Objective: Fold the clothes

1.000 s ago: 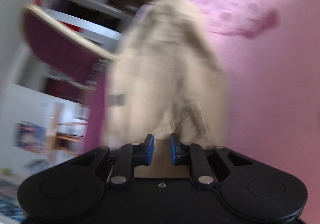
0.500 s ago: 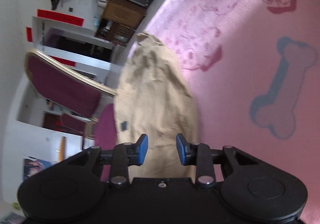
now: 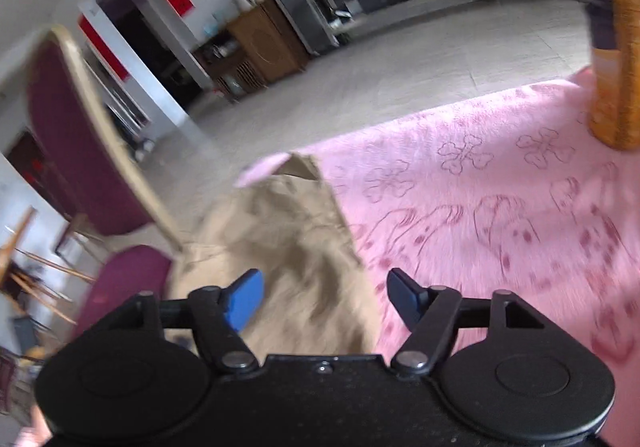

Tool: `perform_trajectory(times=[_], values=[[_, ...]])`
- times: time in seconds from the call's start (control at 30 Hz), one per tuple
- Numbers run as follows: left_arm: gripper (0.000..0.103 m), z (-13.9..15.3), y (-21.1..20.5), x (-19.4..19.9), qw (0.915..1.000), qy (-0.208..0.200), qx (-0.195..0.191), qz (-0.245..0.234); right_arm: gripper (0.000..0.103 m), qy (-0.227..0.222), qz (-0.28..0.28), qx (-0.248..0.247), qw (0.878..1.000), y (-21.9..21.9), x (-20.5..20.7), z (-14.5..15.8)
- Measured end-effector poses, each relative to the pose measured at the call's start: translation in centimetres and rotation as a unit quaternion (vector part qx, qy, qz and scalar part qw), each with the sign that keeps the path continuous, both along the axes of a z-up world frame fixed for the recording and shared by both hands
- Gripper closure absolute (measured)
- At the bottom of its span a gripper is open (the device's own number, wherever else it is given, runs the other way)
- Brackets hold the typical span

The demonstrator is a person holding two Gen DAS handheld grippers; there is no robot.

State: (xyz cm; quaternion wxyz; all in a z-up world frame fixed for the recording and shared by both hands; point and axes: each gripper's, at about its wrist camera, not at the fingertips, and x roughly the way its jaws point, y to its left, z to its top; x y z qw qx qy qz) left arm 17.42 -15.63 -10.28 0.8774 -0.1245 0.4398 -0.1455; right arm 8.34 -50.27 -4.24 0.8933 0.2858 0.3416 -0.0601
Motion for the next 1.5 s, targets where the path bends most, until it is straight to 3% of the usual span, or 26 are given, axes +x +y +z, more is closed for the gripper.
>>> perform_trajectory(times=[0.1, 0.17, 0.27, 0.37, 0.43, 0.5, 0.53, 0.6, 0.63, 0.67, 0.73, 0.8, 0.87, 1.03, 1.1, 1.13, 1.17, 1.2, 1.23, 1.3, 1.4, 1.5], values=[[0.051, -1.5, -0.6, 2.6, 0.9997, 0.005, 0.008, -0.021, 0.049, 0.02, 0.006, -0.003, 1.0, -1.2, 4.1, -3.0], [0.057, -2.4, -0.9, 4.2, 0.9992, 0.009, 0.013, -0.036, 0.055, 0.031, -0.002, 0.027, 0.999, -2.5, 6.3, -5.1], [0.058, -2.9, -1.8, 5.5, 0.9979, -0.003, 0.016, -0.062, 0.057, 0.036, -0.005, 0.101, 0.994, -4.0, 9.3, -8.4], [0.06, -3.1, -2.3, 6.4, 0.9974, -0.007, 0.005, -0.072, 0.057, 0.022, 0.009, 0.179, 0.983, -4.9, 11.2, -11.3], [0.059, -3.3, -2.4, 6.8, 0.9973, -0.008, 0.0, -0.073, 0.056, 0.0, 0.022, 0.254, 0.967, -5.6, 11.7, -12.9], [0.049, -3.4, -2.6, 7.0, 0.997, -0.009, -0.006, -0.077, 0.059, -0.018, 0.039, 0.294, 0.955, -5.4, 12.0, -14.0], [0.044, -3.4, -3.0, 7.0, 0.9965, -0.015, -0.002, -0.082, 0.059, -0.026, 0.05, 0.287, 0.956, -4.8, 12.2, -14.0], [0.048, -3.5, -4.1, 6.9, 0.9952, -0.031, 0.019, -0.091, 0.067, -0.019, 0.059, 0.24, 0.969, -3.1, 13.0, -13.5], [0.066, -3.4, -4.6, 6.6, 0.9941, -0.04, 0.036, -0.094, 0.085, -0.006, 0.054, 0.208, 0.977, -2.1, 13.3, -13.0], [0.084, -3.2, -5.0, 6.3, 0.9927, -0.049, 0.052, -0.097, 0.095, 0.005, 0.049, 0.174, 0.984, -1.2, 13.5, -12.5], [0.097, -2.4, -5.3, 5.6, 0.9904, -0.067, 0.058, -0.106, 0.098, -0.006, 0.052, 0.094, 0.994, 1.0, 12.8, -10.4], [0.099, -1.3, -5.9, 4.8, 0.9862, -0.095, 0.062, -0.12, 0.099, -0.035, 0.057, 0.03, 0.997, 2.8, 11.4, -8.0], [0.099, 0.3, -6.9, 3.4, 0.978, -0.14, 0.061, -0.142, 0.1, -0.077, 0.051, 0.0, 0.996, 3.5, 9.0, -5.0], [0.096, 4.0, -10.5, 0.5, 0.9507, -0.237, 0.03, -0.198, 0.1, -0.153, 0.015, -0.087, 0.984, 2.7, 2.5, 1.0], [0.076, 2.9, -11.7, 1.4, 0.9601, -0.202, 0.053, -0.186, 0.099, -0.16, -0.007, -0.115, 0.98, 1.7, 1.1, 1.5], [0.072, 2.2, -12.3, 1.9, 0.9652, -0.18, 0.066, -0.178, 0.092, -0.143, -0.017, -0.111, 0.983, 0.9, 1.2, 0.9], [0.073, 1.5, -12.9, 2.4, 0.9696, -0.158, 0.08, -0.169, 0.071, -0.101, -0.028, -0.083, 0.991, -0.3, 1.7, -0.1], [0.074, 0.8, -13.5, 3.0, 0.9732, -0.135, 0.093, -0.161, 0.058, -0.06, -0.039, -0.054, 0.996, -1.5, 2.1, -1.1], [0.079, 0.6, -12.9, 3.3, 0.9779, -0.113, 0.093, -0.149, 0.056, -0.021, -0.051, -0.012, 0.998, -2.7, 2.1, -2.1], [0.078, 1.1, -10.3, 3.2, 0.9854, -0.082, 0.065, -0.134, 0.056, -0.009, -0.07, 0.04, 0.997, -4.2, 0.1, -2.5], [0.071, 3.7, -7.3, 1.5, 0.9838, -0.073, 0.079, -0.143, 0.055, -0.009, -0.079, 0.06, 0.995, -4.9, -3.4, -0.6], [0.065, 6.4, -4.8, -2.3, 0.9762, -0.085, 0.109, -0.167, 0.055, -0.001, -0.081, 0.071, 0.994, -5.0, -6.7, 2.7]])
